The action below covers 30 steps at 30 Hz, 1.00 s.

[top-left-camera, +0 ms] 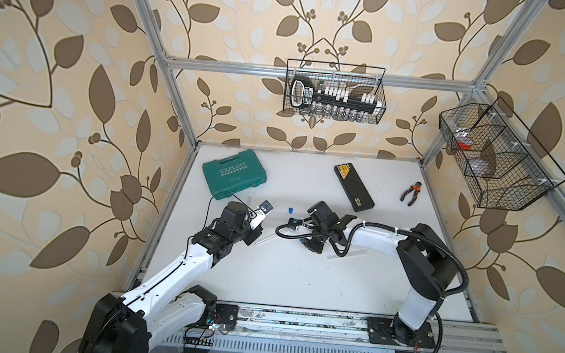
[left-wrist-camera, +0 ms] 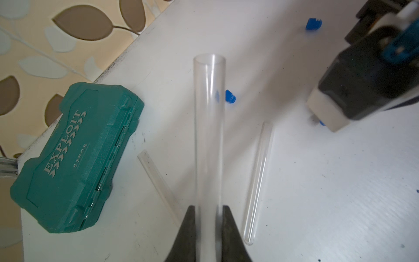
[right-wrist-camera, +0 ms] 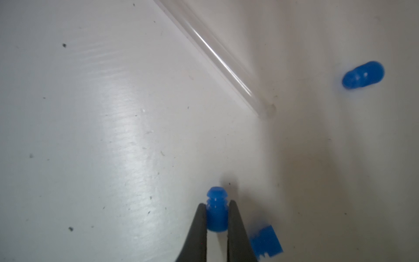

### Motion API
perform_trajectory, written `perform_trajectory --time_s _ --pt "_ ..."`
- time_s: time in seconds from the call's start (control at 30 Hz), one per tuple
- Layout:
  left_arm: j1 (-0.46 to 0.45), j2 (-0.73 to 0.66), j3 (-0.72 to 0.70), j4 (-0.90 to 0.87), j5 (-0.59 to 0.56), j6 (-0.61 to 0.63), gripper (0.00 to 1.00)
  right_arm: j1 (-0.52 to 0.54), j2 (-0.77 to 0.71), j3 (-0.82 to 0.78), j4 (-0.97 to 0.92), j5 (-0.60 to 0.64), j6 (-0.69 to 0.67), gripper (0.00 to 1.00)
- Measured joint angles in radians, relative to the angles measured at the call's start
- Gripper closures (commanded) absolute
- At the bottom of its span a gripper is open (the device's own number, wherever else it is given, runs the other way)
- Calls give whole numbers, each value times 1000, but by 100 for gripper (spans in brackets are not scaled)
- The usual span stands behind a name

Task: Insert stoppers into test tubes
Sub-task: Pick up the stopper from the center of the board.

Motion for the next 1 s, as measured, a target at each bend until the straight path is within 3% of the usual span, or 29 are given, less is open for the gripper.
perform_trajectory --time_s 0.3,0.53,0.77,1.0 --pt "-2 -30 -9 -3 152 77 100 -5 -348 -97 -56 -78 98 89" --pt "-90 -77 -37 -10 236 298 100 -5 -579 -162 -147 -126 213 86" --pt "-203 -81 -113 29 189 524 100 19 -616 -162 -242 -153 277 86" --pt "-238 -107 -172 100 135 640 100 44 -578 -136 -281 -180 319 86"
